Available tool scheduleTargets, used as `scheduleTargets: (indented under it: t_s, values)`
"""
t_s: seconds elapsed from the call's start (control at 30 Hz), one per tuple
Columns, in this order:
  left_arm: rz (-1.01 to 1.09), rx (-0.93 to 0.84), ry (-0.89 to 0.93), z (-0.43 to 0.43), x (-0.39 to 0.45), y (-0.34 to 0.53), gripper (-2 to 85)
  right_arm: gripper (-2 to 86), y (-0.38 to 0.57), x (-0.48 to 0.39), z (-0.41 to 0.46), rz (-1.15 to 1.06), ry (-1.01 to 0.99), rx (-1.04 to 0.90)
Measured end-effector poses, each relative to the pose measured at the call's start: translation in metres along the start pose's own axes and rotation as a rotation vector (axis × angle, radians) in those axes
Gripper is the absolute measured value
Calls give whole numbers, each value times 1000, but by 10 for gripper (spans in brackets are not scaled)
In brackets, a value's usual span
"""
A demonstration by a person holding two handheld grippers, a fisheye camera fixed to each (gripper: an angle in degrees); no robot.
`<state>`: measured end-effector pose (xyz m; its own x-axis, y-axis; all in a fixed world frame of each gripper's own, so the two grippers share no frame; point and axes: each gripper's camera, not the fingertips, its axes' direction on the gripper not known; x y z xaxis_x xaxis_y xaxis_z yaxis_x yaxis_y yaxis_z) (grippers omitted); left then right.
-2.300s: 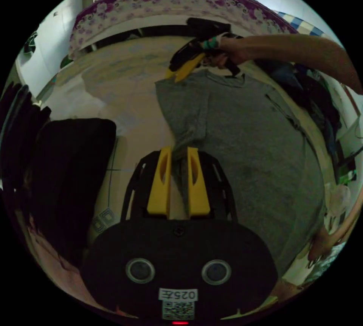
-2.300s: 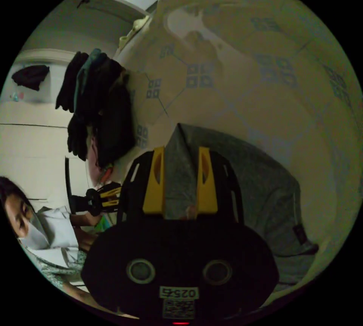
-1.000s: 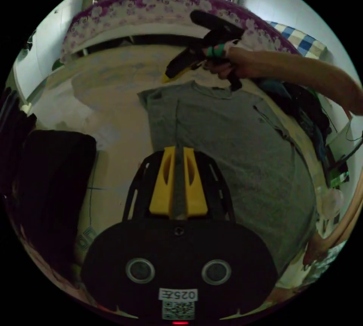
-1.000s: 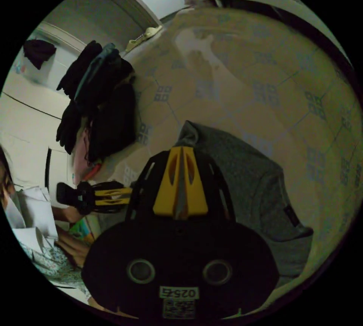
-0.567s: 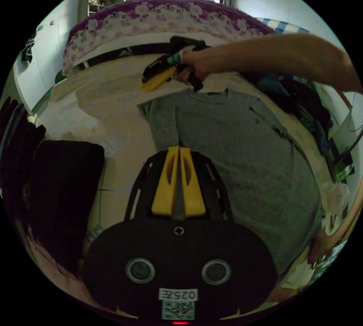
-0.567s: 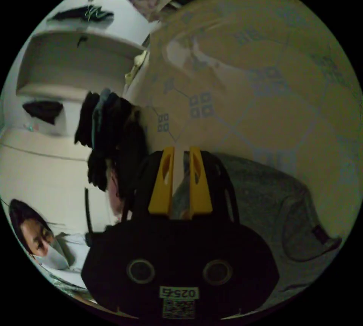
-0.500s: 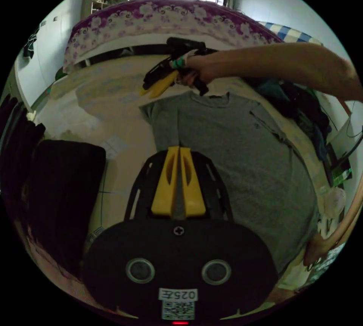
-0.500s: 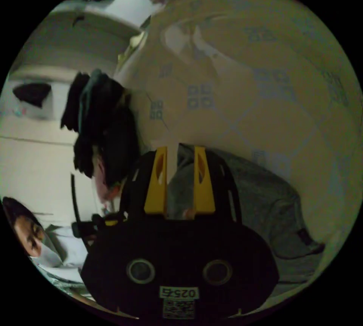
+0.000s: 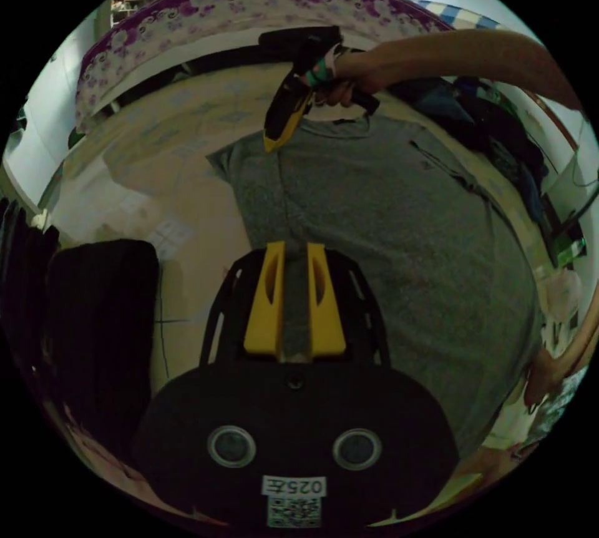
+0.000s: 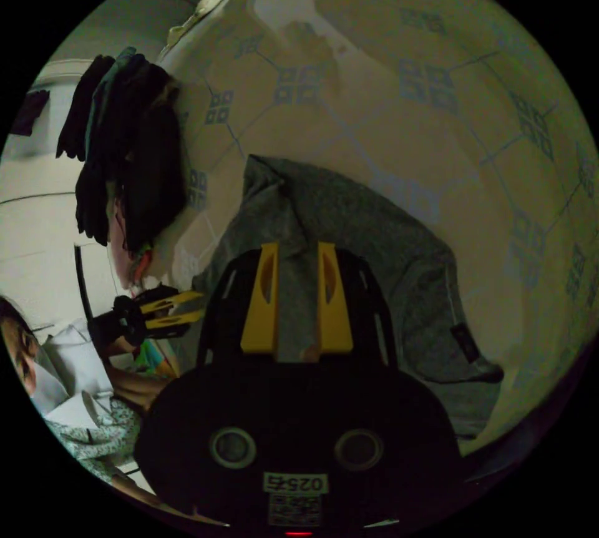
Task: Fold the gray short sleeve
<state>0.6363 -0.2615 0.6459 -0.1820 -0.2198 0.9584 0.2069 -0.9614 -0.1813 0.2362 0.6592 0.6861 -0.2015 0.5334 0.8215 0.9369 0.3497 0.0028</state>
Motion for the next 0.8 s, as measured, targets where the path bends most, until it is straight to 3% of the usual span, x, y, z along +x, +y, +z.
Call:
scheduleTargets:
  t_s: [0.17,0.57,0.8]
  values:
    - [53,-59,-108,24,-4,-7,9,75,-2,13,-1,22,-43,12]
    - [8,-57,-104,42,-35,-4,-17,-6,-10,5,1,-53,60,-6]
    - [12,31,-122,22,-51,0,-17,-9,5,10,-23,0,-95,71]
